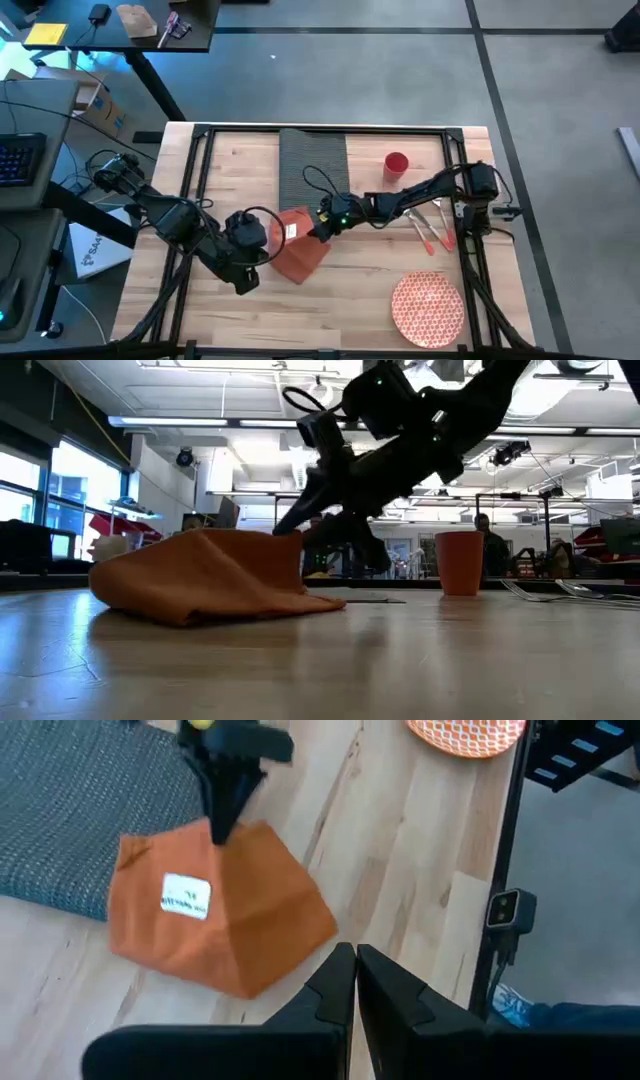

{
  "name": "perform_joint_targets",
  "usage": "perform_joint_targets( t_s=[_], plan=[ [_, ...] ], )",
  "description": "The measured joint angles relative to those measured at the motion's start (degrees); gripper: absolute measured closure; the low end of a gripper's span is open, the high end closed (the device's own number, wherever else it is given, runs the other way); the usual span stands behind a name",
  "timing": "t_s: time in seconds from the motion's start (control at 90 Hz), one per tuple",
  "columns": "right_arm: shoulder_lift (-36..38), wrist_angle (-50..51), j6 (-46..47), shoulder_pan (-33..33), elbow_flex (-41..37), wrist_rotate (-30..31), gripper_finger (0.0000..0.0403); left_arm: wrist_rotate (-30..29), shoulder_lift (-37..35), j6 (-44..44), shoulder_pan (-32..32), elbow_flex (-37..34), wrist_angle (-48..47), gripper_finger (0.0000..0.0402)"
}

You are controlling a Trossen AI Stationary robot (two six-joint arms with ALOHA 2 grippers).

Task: Set table place
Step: Move the orange napkin to the center of the table

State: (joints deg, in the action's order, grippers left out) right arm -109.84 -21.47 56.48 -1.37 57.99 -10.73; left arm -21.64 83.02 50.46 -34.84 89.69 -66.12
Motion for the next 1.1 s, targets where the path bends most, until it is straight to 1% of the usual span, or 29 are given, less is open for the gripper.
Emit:
perform_joint_targets(
  t_s=[0.078,0.144,0.189,0.267,0.344,0.4,0.467,0.511,0.567,0.622,0.711,0.833,0.933,1.011,1.1],
  plan=[
    [2.96,0.57,-3.16,0.04,2.22,-0.29,0.0394,-0.46,0.0,-0.02,0.01,0.0,-0.07,0.0402],
    [7.01,6.19,-7.01,0.24,5.26,0.63,0.0399,-1.12,0.0,0.0,0.03,0.0,-0.08,0.0401],
    [10.22,13.05,-10.12,0.18,8.07,2.66,0.0401,-1.55,0.0,0.13,0.03,0.0,-0.02,0.0402],
    [15.18,29.12,-15.67,-0.47,14.65,7.86,0.0401,-2.79,0.0,0.44,0.03,0.0,-0.06,0.0402],
    [18.57,45.75,-21.27,-2.05,23.36,15.13,0.0402,-3.56,0.0,0.5,0.03,0.0,0.06,0.0402],
    [19.1,56.11,-23.93,-3.78,30.17,21.18,0.0402,-4.41,0.0,0.5,0.03,0.0,0.14,0.0402],
    [18.42,65.43,-27.71,-5.71,37.49,27.44,0.0402,-5.8,0.0,0.51,0.03,0.0,0.24,0.0402],
    [16.97,69.38,-30.32,-6.78,41.29,29.85,0.0402,-6.53,0.0,0.52,0.03,0.0,0.18,0.0402],
    [14.67,72.64,-33.01,-7.74,44.15,30.43,0.0403,-7.46,-0.02,0.49,0.03,0.01,0.25,0.0402],
    [12.15,73.88,-34.92,-8.59,44.92,29.71,0.0403,-7.93,-0.02,0.48,0.1,0.0,0.13,0.0402],
    [6.92,72.43,-36.07,-9.93,43.4,25.66,0.0403,-8.32,-0.02,0.48,0.31,0.0,-0.16,0.0402],
    [-1.23,66.96,-36.85,-11.53,39.58,17.82,0.0403,-8.96,-0.02,0.49,0.33,0.0,-0.32,0.0402],
    [-7.68,61.78,-36.91,-12.63,38.5,11.47,0.04,-8.91,-0.02,0.55,0.31,0.0,-0.68,0.0402],
    [-11.45,58.09,-36.03,-12.87,38.91,4.38,0.0382,-8.9,-0.02,0.63,0.31,0.0,-0.66,0.0402],
    [-13.64,54.45,-34.1,-12.66,39.02,-1.35,0.0341,-8.67,-0.02,1.39,0.31,0.0,-0.62,0.0402]
  ],
)
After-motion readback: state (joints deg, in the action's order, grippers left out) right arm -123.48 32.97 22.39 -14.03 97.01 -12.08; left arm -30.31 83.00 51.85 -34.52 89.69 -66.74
